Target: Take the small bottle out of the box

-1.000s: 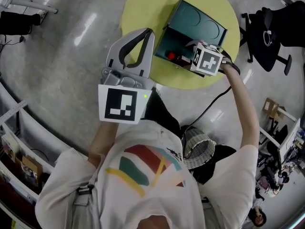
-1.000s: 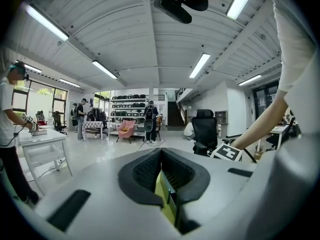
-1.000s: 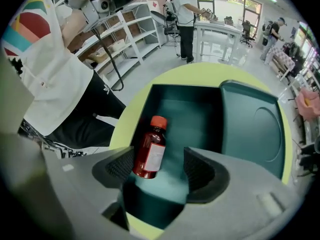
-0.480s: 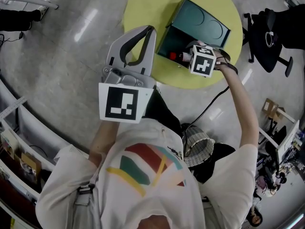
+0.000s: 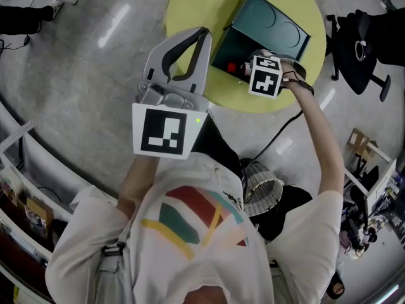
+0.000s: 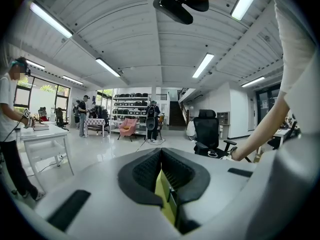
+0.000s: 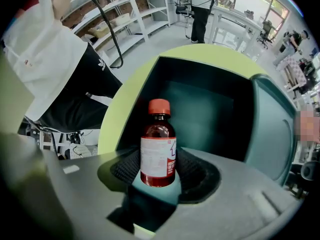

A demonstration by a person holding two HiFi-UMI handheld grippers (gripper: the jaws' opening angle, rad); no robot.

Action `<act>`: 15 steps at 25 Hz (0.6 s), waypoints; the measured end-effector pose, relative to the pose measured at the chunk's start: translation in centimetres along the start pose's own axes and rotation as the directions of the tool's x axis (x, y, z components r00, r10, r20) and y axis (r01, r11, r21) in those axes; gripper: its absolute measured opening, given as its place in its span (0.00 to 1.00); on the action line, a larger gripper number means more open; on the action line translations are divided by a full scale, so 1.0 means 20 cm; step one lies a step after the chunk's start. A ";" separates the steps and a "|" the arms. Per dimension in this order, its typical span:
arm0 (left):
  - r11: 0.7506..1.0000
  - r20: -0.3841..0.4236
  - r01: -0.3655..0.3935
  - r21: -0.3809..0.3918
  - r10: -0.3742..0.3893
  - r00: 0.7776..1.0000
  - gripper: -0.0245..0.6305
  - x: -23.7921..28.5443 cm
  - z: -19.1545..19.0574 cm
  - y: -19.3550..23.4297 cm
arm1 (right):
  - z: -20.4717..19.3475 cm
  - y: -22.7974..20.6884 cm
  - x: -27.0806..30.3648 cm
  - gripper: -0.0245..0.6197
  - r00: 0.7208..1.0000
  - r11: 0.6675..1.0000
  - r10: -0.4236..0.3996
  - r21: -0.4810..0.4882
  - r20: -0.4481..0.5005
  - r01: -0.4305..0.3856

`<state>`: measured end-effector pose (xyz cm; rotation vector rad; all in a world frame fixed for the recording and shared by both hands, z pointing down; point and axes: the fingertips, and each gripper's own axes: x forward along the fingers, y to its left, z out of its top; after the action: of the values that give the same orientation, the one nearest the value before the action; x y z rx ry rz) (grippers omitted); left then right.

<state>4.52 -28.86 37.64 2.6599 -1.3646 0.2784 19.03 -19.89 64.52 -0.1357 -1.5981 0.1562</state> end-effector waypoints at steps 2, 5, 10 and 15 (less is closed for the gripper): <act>1.000 0.002 0.004 -0.001 -0.004 1.000 0.06 0.00 0.00 -0.01 | 0.00 0.00 0.00 0.37 1.000 1.000 0.004 0.000 -0.011 -0.004; 1.000 0.000 0.010 -0.004 -0.010 1.000 0.06 0.00 0.00 -0.02 | 0.00 0.00 0.00 0.37 0.999 1.000 0.013 0.002 -0.033 -0.013; 1.000 0.000 0.014 -0.003 -0.014 1.000 0.06 0.00 -0.02 -0.02 | -0.01 -0.01 0.03 0.37 0.995 0.999 0.042 0.010 -0.093 -0.041; 1.000 -0.003 0.002 -0.016 -0.002 1.000 0.06 -0.01 -0.03 0.01 | -0.01 0.00 0.02 0.37 0.993 0.999 0.051 0.009 -0.110 -0.050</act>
<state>4.20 -28.80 38.17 2.6469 -1.3578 0.2697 19.29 -19.86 65.03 -0.1769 -1.4845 0.1896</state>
